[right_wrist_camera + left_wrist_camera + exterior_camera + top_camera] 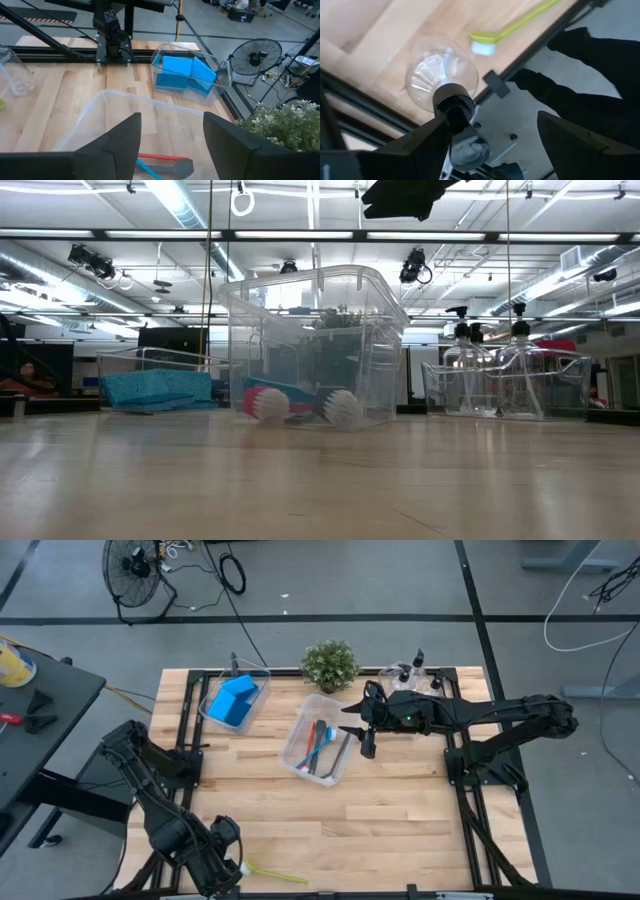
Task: Pick & Place Kitchen Sink Supplies
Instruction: Put the black soap dispenser into the right transparent bin
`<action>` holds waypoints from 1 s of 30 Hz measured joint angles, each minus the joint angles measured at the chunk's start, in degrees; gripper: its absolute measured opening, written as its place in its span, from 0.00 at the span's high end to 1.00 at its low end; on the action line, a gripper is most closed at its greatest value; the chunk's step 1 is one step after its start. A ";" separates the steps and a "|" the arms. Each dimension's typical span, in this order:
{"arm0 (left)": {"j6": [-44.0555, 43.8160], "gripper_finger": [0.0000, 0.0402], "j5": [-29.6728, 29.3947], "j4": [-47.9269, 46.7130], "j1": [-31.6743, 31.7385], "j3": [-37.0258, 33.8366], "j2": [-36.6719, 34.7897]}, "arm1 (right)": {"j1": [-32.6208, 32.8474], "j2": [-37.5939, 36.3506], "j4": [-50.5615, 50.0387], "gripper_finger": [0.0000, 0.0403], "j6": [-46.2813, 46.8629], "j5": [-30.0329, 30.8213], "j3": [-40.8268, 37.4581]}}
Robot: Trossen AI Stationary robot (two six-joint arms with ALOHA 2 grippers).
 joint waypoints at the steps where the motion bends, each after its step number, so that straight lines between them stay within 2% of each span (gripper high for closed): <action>1: 0.01 0.26 -0.01 -0.74 -0.01 0.02 0.00 | -0.08 0.00 0.00 0.46 0.00 0.00 -0.02; 9: -0.68 0.26 -0.01 -7.37 -0.01 0.02 0.00 | -0.64 0.00 0.00 0.46 0.00 -1.03 0.00; 18: 1.69 0.26 0.74 -8.61 0.04 0.02 0.00 | -0.88 0.00 0.00 0.46 -0.02 -0.98 -0.02; 23: -2.68 0.26 5.11 -10.83 -0.05 0.02 0.00 | -1.56 0.00 0.00 0.46 -0.02 -0.94 -0.02; 30: -5.98 0.26 4.50 -10.77 -0.62 0.02 0.00 | -2.58 0.00 0.00 0.46 -0.04 -0.92 0.00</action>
